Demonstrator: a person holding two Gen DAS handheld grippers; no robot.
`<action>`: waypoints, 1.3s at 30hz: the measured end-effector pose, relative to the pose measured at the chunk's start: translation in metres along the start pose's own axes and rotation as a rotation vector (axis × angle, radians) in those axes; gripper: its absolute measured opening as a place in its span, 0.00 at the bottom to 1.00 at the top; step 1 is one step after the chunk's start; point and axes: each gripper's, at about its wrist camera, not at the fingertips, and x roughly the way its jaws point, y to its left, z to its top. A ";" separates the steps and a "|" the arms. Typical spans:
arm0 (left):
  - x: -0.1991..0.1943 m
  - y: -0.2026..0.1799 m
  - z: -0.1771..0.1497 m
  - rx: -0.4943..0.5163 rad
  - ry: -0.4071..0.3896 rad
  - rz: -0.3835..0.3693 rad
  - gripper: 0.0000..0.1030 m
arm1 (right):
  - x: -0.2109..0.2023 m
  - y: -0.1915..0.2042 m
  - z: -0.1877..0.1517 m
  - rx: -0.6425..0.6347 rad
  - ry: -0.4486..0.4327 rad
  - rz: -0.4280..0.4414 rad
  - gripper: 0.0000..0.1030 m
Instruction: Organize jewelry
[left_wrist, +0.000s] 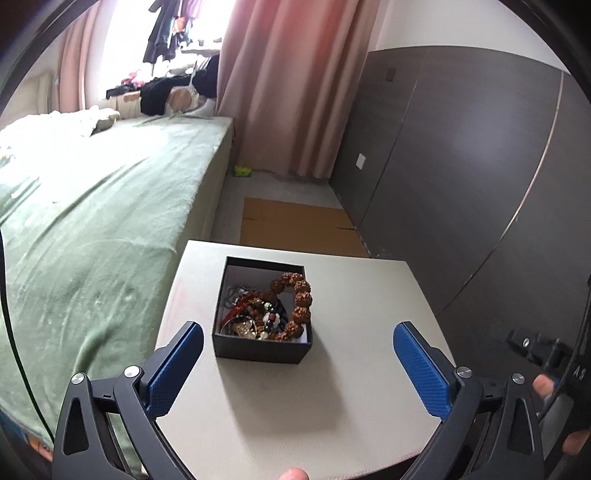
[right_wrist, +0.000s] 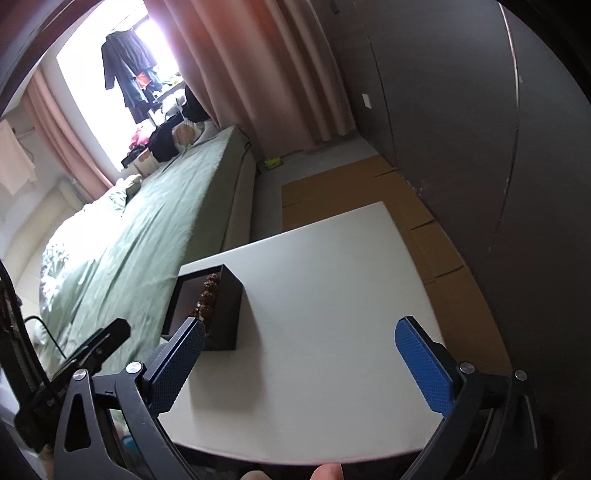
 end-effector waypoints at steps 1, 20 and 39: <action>-0.002 -0.001 -0.002 0.005 -0.005 0.005 0.99 | -0.004 0.000 -0.001 -0.004 -0.010 -0.014 1.00; -0.032 -0.016 -0.021 0.052 -0.065 0.015 0.99 | -0.040 0.003 -0.019 -0.078 -0.022 0.006 1.00; -0.031 -0.021 -0.018 0.070 -0.062 0.010 0.99 | -0.040 -0.003 -0.016 -0.052 -0.011 0.031 1.00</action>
